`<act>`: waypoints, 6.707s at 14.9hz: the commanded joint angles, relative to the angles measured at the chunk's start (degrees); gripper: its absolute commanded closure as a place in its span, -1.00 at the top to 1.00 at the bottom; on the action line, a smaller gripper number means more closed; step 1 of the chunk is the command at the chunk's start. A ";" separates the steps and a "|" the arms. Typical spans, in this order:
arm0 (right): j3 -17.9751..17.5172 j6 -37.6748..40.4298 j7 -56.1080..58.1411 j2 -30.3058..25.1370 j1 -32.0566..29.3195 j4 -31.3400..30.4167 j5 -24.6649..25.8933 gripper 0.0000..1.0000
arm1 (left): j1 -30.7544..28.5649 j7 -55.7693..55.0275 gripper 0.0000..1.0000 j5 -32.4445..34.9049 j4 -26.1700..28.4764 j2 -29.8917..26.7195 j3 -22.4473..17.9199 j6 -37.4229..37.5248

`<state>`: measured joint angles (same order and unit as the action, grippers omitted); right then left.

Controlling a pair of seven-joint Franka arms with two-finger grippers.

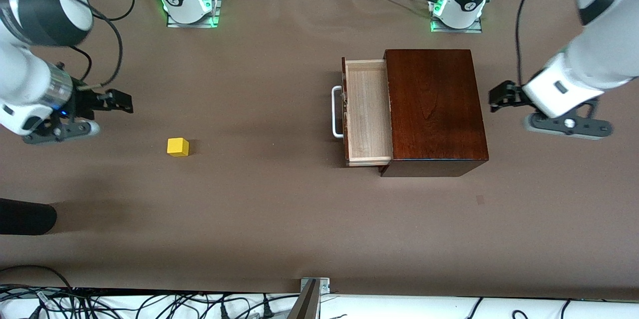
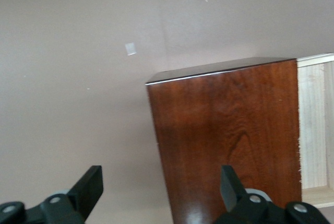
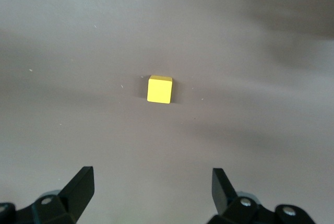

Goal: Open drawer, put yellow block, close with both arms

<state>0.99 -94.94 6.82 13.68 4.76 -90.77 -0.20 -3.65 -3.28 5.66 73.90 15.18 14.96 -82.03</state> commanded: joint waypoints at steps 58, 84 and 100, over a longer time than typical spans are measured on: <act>-12.94 -13.25 5.04 19.09 37.94 22.72 9.59 -1.00 | 5.32 2.14 1.00 -3.91 19.53 -15.53 -10.48 -9.81; -12.68 -15.62 22.89 35.98 45.25 31.79 16.81 -1.00 | 5.41 2.05 1.00 -3.91 19.44 -15.53 -10.39 -9.73; -12.85 -13.00 21.75 28.44 43.49 32.14 14.90 1.00 | 5.85 2.41 1.00 -3.99 19.35 -15.53 -9.86 -9.20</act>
<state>-11.69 -110.89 28.94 46.84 49.29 -57.80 16.52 1.96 -1.71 3.16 94.08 0.07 4.88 -92.41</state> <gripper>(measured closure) 0.000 0.000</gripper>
